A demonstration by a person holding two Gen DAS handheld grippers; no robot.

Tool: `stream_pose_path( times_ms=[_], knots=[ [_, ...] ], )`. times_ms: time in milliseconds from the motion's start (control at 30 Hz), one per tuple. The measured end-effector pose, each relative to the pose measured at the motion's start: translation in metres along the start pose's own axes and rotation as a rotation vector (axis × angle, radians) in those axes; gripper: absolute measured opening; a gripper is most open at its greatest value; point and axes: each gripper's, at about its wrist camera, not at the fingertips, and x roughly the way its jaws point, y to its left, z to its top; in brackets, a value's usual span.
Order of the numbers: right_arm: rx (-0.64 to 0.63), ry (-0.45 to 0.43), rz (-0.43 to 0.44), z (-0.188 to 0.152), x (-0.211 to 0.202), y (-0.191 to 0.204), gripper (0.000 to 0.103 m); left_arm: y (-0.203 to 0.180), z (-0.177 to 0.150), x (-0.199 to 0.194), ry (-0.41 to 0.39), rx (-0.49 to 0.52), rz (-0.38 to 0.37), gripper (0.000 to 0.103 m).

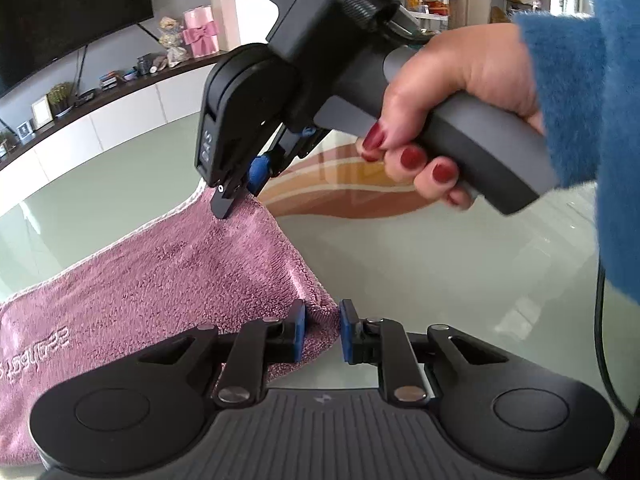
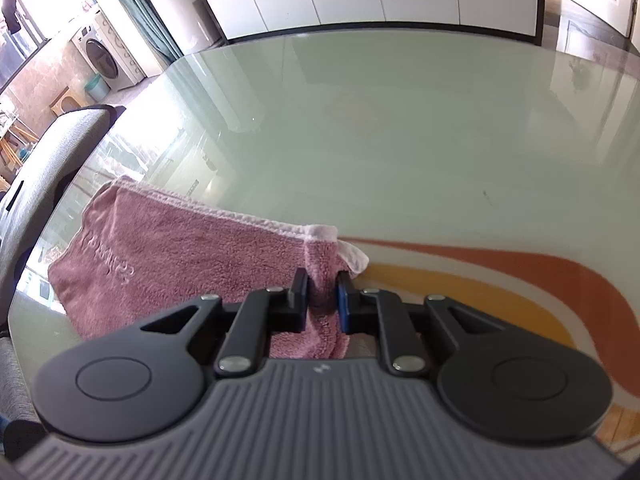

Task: Fold towel
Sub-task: 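Lift the gripped towel edge up off the table with both grippers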

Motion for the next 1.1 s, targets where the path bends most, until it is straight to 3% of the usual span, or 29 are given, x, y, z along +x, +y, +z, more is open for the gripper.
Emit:
stream_pose_path(
  times_ms=[300,400,500,533,633,833,967,1100],
  knots=[
    [-0.006,0.007,0.029,-0.035,-0.028,0.006,0.014,0.000,-0.026,-0.025,0.017,0.061,-0.072,0.021],
    [-0.004,0.005,0.020,-0.039,-0.029,0.007,0.015,-0.003,-0.029,-0.028,0.016,0.085,-0.088,0.034],
    [-0.004,0.002,-0.006,-0.038,-0.026,0.010,0.026,-0.005,-0.030,-0.028,0.014,0.093,-0.099,0.049],
    [-0.005,-0.002,-0.019,-0.038,-0.026,0.011,0.033,-0.005,-0.030,-0.029,0.014,0.100,-0.100,0.050],
    [0.002,-0.029,-0.036,-0.042,-0.028,0.009,0.038,-0.009,-0.030,-0.029,0.015,0.131,-0.097,0.052],
    [0.062,-0.045,-0.020,-0.050,-0.028,-0.004,0.039,-0.018,-0.032,-0.022,0.009,0.195,-0.043,0.046],
    [0.093,-0.063,0.031,-0.053,-0.027,-0.008,0.036,-0.021,-0.028,-0.020,0.012,0.218,0.007,0.027],
    [0.194,-0.070,0.102,-0.055,-0.024,-0.021,0.018,-0.022,-0.025,-0.021,0.025,0.217,0.019,0.025]
  ],
)
